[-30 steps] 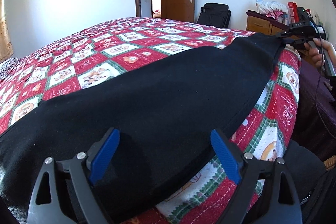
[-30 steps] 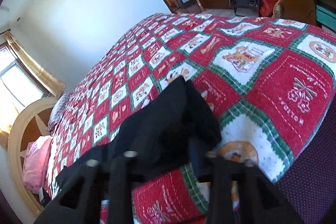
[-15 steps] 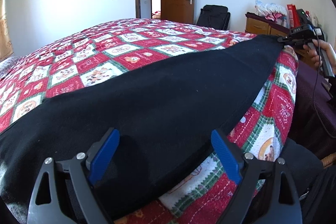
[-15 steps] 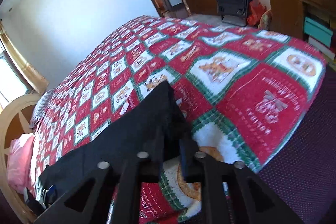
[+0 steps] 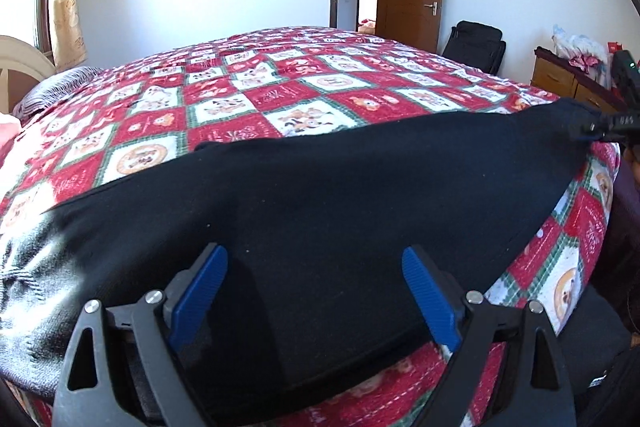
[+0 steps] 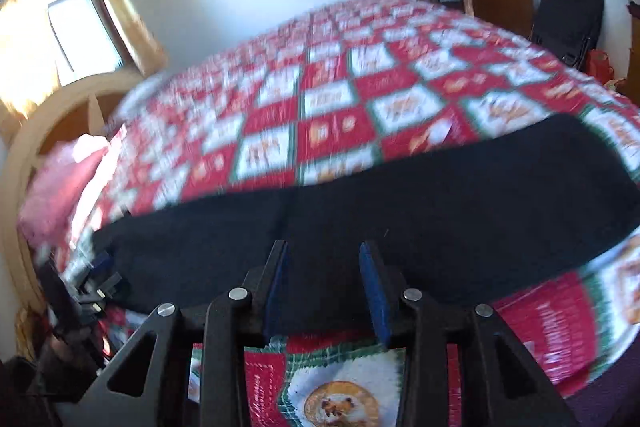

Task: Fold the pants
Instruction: 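Fold the pants over with the right tool toward the left tool and smooth flat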

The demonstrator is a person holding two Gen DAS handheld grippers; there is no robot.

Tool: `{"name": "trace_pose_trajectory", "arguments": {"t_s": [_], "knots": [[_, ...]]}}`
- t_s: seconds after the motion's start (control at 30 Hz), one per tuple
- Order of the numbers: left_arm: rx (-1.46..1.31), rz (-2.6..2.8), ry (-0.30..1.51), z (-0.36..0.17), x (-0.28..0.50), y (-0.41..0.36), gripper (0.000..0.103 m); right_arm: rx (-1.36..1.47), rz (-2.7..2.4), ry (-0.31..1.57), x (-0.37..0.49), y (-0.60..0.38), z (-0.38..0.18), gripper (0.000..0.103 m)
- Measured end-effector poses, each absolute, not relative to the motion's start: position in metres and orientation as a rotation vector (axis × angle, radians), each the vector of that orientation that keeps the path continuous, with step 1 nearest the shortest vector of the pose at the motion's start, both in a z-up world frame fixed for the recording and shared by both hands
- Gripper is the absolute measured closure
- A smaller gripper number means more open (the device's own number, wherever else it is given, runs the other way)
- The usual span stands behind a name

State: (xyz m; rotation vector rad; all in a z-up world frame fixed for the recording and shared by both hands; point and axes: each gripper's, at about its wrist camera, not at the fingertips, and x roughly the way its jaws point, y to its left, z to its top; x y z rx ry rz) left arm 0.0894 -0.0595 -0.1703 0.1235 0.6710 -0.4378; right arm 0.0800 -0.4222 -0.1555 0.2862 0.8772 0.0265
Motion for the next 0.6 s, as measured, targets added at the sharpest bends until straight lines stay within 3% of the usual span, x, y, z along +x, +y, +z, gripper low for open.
{"name": "trace_pose_trajectory", "arguments": {"t_s": [0.33,0.6], "knots": [[0.093,-0.376,0.683,-0.161,0.092,-0.048,0.006,0.191,0.090,0.812,0.105,-0.365,-0.130,0.064],[0.065,-0.340,0.676,-0.155,0.097,-0.033,0.005,0.074,0.276,0.851,0.148,-0.255,-0.155,0.063]]}}
